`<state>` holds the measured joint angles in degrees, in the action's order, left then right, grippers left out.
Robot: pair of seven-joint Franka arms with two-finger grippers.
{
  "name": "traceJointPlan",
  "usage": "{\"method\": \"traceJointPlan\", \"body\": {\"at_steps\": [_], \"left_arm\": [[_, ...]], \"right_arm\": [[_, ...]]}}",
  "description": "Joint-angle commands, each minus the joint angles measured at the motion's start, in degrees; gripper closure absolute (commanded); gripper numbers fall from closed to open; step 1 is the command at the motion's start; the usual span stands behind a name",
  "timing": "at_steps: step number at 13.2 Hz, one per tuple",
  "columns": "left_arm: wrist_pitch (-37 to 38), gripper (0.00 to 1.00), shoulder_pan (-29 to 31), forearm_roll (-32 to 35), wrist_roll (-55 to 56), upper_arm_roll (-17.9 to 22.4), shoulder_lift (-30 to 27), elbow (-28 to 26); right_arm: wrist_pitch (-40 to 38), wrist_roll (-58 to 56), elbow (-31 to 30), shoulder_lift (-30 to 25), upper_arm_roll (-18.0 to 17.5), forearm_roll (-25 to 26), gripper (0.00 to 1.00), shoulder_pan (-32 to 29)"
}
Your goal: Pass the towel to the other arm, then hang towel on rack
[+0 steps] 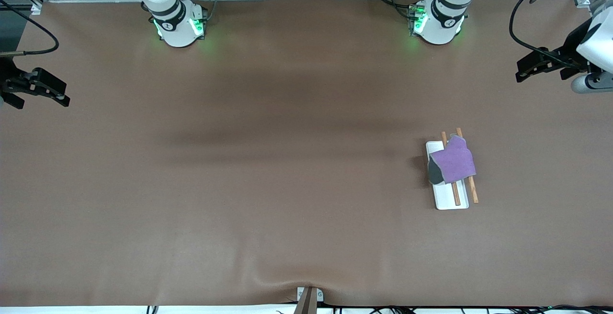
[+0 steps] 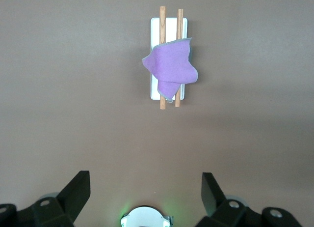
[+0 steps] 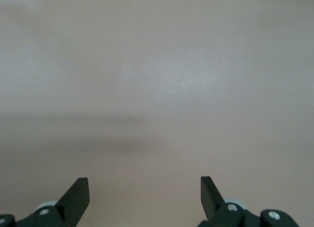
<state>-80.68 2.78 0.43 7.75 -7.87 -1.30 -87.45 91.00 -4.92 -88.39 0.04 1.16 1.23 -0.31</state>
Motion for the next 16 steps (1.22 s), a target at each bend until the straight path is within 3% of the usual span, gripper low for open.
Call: {"method": "traceJointPlan", "body": {"at_steps": [1,5,16], "left_arm": [[0.5,0.00,-0.7,1.7,0.9,0.5,-1.4,-0.8],[0.9,0.00,-0.7,4.8,0.8,0.1,-1.4,-0.2],[1.0,0.00,-0.6,1.2,0.3,0.5,-1.3,1.3]], "right_arm": [[-0.7,0.1,0.5,-0.2,-0.4,0.5,0.00,-0.4],[-0.7,0.0,0.5,-0.2,-0.4,0.4,0.00,-0.5],[-0.7,0.1,0.5,-0.2,-0.3,0.4,0.00,-0.5]]}}
